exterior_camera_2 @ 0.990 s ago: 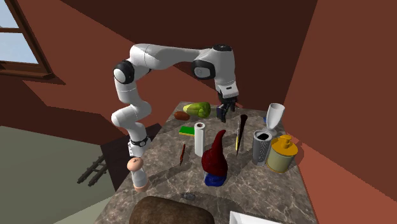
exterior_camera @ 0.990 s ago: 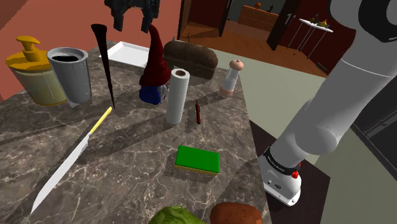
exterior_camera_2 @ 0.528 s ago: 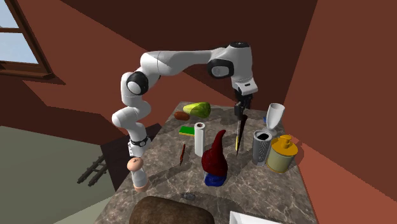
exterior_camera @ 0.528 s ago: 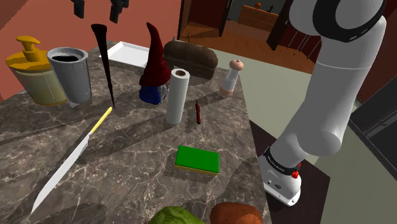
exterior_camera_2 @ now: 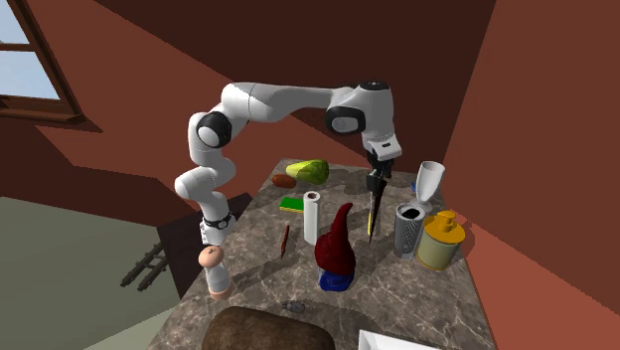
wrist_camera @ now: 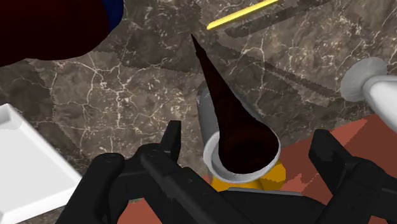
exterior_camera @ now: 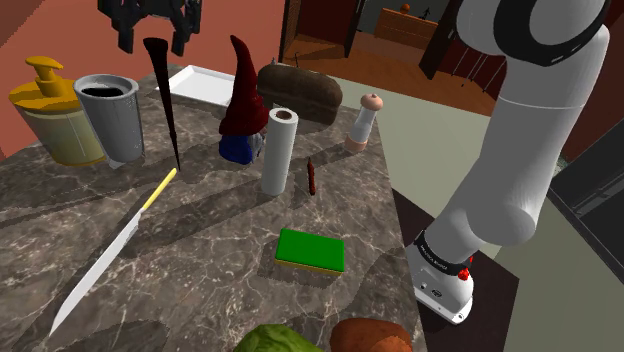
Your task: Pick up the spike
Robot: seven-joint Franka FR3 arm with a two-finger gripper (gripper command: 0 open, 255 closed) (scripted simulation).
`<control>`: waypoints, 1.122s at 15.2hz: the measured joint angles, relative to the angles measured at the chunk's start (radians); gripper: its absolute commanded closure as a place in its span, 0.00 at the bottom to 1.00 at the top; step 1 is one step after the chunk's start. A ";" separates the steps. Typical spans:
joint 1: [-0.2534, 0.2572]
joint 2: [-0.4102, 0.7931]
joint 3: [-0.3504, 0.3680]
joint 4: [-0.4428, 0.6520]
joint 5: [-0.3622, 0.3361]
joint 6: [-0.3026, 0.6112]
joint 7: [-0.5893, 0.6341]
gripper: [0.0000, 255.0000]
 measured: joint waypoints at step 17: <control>0.011 0.020 0.001 0.105 -0.011 -0.085 0.012 1.00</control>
